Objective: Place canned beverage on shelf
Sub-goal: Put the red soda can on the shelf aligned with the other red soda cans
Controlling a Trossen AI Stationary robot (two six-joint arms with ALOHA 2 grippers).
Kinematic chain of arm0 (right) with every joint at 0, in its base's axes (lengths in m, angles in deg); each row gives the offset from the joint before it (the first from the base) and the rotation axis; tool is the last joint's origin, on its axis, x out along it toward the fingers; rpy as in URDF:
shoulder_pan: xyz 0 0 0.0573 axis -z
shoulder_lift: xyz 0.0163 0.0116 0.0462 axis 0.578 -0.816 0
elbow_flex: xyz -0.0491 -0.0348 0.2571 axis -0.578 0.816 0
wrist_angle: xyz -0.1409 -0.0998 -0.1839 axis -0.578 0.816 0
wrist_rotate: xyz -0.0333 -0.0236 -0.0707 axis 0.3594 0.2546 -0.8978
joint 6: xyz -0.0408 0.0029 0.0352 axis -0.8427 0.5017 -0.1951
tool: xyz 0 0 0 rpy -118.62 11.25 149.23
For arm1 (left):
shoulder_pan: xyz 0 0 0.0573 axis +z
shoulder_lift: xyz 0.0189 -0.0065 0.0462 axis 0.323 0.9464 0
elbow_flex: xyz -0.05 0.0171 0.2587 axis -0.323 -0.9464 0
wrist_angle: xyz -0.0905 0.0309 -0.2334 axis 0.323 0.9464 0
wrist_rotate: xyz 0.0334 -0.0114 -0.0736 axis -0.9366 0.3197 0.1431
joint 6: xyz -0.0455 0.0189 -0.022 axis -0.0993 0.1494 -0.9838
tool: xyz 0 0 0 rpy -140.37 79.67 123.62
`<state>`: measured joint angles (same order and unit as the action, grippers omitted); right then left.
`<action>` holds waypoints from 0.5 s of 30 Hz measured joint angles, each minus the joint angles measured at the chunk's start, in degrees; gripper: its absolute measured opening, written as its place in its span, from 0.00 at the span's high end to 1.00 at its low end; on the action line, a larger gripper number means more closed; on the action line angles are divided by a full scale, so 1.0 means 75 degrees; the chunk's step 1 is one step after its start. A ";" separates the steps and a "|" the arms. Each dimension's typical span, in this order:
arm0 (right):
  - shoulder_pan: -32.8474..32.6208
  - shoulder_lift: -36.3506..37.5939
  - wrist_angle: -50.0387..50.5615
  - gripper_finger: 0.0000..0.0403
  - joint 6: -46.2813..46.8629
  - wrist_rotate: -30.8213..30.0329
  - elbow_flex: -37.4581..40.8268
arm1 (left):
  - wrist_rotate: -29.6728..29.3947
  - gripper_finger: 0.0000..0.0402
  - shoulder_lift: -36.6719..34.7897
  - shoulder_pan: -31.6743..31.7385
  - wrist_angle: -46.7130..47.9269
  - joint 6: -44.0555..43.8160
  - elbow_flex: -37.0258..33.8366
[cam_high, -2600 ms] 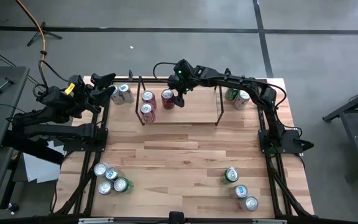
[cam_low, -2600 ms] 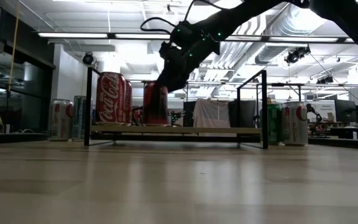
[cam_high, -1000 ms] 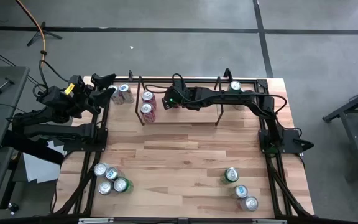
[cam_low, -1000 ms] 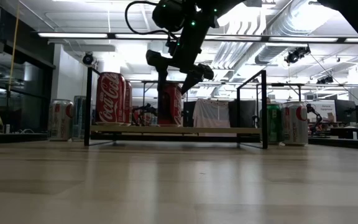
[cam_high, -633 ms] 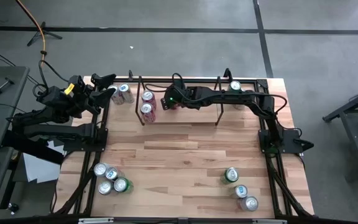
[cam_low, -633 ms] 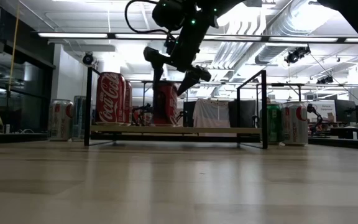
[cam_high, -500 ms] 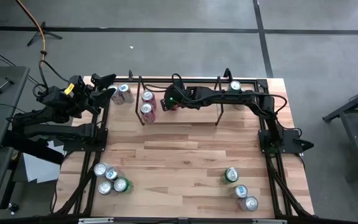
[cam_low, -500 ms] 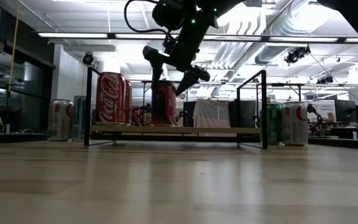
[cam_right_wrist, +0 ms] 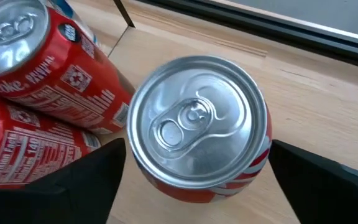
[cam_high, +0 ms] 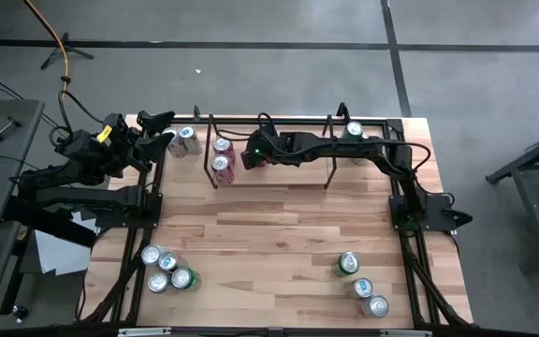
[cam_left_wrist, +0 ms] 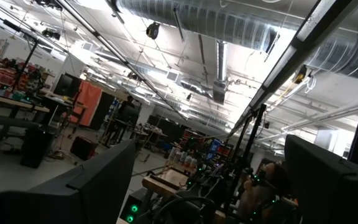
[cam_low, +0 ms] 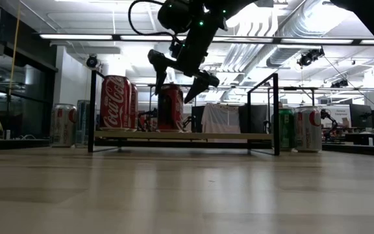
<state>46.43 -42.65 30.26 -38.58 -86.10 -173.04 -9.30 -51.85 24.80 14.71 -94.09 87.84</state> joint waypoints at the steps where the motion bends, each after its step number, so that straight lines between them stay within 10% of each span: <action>1: 0.0000 0.0004 0.0006 0.02 0.0000 0.0022 0.0000 | 0.0000 0.18 -0.0002 0.0001 0.0003 0.0002 0.0000; 15: 0.0208 0.0950 -0.0048 0.03 -0.0968 0.0202 -0.0015 | 0.0000 0.18 -0.0002 0.0003 0.0003 0.0003 -0.0003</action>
<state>47.99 -35.53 29.90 -45.84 -84.59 -173.15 -9.30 -51.87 24.82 14.73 -94.07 87.82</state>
